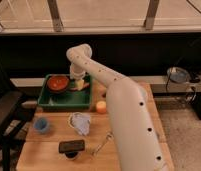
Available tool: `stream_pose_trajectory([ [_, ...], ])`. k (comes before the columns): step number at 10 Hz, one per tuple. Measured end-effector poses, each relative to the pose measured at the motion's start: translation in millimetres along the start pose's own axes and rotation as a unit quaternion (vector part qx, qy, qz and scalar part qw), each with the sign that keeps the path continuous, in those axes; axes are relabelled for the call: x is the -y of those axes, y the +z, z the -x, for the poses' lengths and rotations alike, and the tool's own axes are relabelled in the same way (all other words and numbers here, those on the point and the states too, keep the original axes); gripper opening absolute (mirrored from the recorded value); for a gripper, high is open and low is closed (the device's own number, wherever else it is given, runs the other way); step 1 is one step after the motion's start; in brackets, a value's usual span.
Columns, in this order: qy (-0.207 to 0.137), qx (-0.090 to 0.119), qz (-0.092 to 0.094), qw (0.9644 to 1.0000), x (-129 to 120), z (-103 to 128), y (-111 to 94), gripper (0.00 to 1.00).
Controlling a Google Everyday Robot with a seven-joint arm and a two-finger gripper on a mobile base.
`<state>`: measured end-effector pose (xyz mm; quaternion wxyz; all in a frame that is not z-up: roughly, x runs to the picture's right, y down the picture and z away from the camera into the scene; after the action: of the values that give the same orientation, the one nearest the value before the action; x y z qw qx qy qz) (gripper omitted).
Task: Place pepper in tray
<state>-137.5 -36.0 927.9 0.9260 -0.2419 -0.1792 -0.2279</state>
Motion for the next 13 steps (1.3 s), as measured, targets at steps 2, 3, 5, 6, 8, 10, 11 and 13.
stream_pose_trajectory([
  [2,0.016,-0.008,0.001,0.9998,-2,-5,12,0.65],
  [3,0.023,-0.010,0.002,0.9997,-4,-8,21,0.65],
  [5,0.039,-0.017,0.000,0.9991,-7,-17,39,0.65],
  [6,0.044,-0.019,-0.004,0.9988,-6,-18,43,0.65],
  [8,0.055,-0.021,-0.006,0.9983,-6,-24,59,0.65],
  [10,0.060,-0.013,0.000,0.9981,-6,-28,75,0.65],
  [11,0.062,-0.003,0.005,0.9980,-6,-28,86,0.63],
  [13,0.063,0.009,0.006,0.9979,-6,-28,94,0.47],
])
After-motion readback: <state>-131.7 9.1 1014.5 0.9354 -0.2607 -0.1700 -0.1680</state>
